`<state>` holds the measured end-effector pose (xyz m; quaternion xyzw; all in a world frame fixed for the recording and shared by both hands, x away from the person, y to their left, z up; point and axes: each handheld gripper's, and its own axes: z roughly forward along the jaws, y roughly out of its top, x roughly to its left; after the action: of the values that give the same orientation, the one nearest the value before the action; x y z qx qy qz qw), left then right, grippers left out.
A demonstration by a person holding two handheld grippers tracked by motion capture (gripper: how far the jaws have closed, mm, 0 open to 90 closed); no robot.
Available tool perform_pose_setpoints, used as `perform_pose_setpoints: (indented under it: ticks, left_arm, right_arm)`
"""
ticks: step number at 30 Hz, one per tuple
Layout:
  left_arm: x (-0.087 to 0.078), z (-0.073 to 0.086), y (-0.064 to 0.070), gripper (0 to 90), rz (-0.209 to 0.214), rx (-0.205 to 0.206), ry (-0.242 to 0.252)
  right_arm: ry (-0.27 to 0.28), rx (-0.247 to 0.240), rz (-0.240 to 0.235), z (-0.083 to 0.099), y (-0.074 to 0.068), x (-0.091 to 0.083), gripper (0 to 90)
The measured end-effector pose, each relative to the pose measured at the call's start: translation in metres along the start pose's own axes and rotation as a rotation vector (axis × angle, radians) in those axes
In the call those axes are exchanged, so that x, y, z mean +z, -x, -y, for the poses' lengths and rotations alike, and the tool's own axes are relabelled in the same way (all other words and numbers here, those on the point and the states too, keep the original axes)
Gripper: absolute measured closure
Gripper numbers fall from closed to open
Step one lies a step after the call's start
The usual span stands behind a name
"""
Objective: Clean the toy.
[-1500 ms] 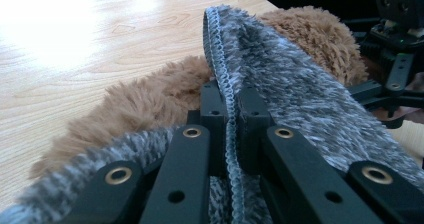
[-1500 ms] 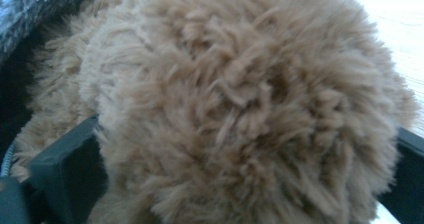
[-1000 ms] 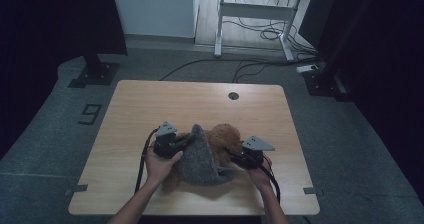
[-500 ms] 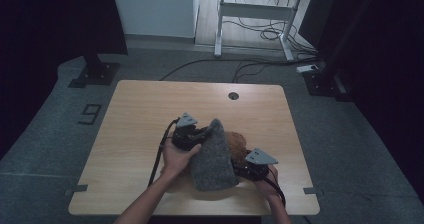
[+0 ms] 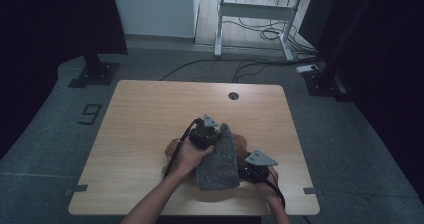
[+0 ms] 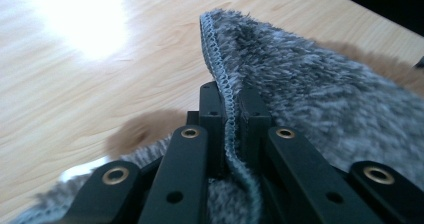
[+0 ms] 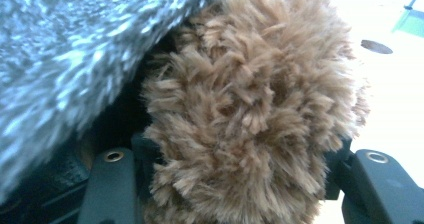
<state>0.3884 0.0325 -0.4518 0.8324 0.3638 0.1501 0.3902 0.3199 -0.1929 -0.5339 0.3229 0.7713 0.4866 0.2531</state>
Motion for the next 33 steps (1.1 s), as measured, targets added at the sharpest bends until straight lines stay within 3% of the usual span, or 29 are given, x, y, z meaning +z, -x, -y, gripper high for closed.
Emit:
perform_pose_setpoints:
  ticks: [3,11,18,23,25,28,33]
  left_arm:
    - [-0.017,0.009,-0.016,83.4,-0.042,-0.01,0.017]
    - [-0.056,0.05,-0.065,83.5,-0.104,-0.108,0.037]
    - [-0.06,0.097,-0.102,83.6,-0.148,-0.206,-0.018]
    - [-0.062,0.114,-0.118,83.5,-0.177,-0.256,-0.041]
    - [-0.067,0.114,-0.121,83.5,-0.152,-0.283,-0.015]
    - [-0.077,0.102,-0.115,83.5,-0.097,-0.286,0.048]
    - [-0.078,0.063,-0.08,83.3,-0.006,-0.215,0.115]
  right_arm:
    - [-0.007,0.01,0.009,0.0,0.0,0.0,40.9]
    - [-0.016,0.039,0.018,0.001,0.002,0.001,41.2]
    - [-0.011,0.06,0.016,0.002,0.004,0.002,41.3]
    - [-0.013,0.062,0.016,0.002,0.004,0.002,41.3]
    - [-0.012,0.066,0.016,0.002,0.004,0.002,41.3]
    - [-0.012,0.075,0.016,0.002,0.005,0.003,41.3]
    - [-0.014,0.078,0.021,0.002,0.005,0.003,41.3]
